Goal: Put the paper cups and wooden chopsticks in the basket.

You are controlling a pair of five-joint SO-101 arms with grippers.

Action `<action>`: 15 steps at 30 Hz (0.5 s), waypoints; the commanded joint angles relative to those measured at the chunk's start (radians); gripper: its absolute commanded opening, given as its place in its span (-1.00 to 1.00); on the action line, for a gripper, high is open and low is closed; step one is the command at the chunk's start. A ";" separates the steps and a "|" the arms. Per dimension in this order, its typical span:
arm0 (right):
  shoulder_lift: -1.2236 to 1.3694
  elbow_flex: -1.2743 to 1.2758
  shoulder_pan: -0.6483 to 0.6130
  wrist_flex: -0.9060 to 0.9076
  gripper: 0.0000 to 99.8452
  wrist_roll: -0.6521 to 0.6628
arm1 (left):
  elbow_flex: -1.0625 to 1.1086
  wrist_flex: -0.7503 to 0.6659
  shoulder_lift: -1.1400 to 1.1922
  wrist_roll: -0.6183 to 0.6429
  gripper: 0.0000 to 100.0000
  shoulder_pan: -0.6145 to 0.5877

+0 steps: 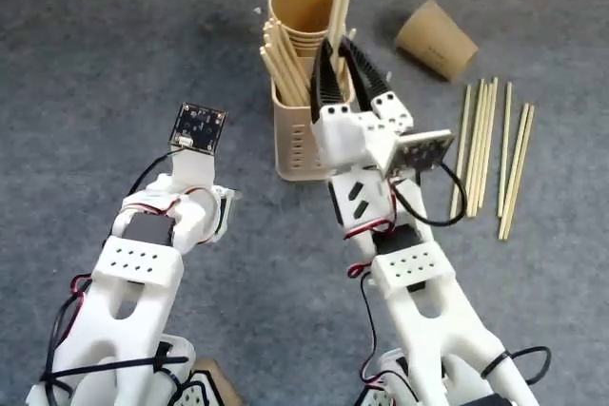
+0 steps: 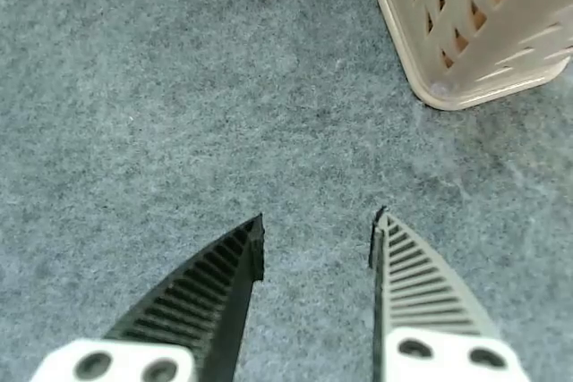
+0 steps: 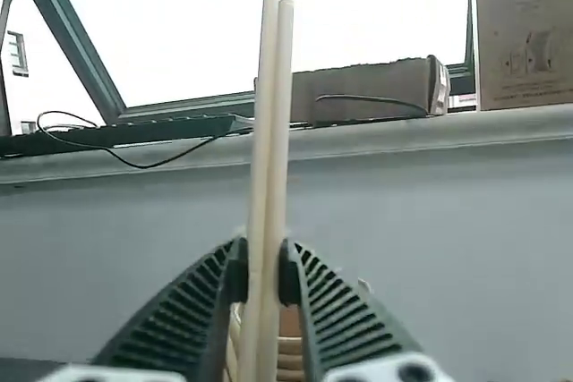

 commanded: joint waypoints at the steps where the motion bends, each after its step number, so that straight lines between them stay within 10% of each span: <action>1: -0.044 -0.081 -0.001 0.012 -0.99 -0.003 | -0.004 -0.018 -0.022 -0.008 -0.59 0.015; 15: 0.136 -0.432 -0.002 0.239 -0.99 0.046 | -0.004 -0.018 -0.022 -0.008 -0.59 0.015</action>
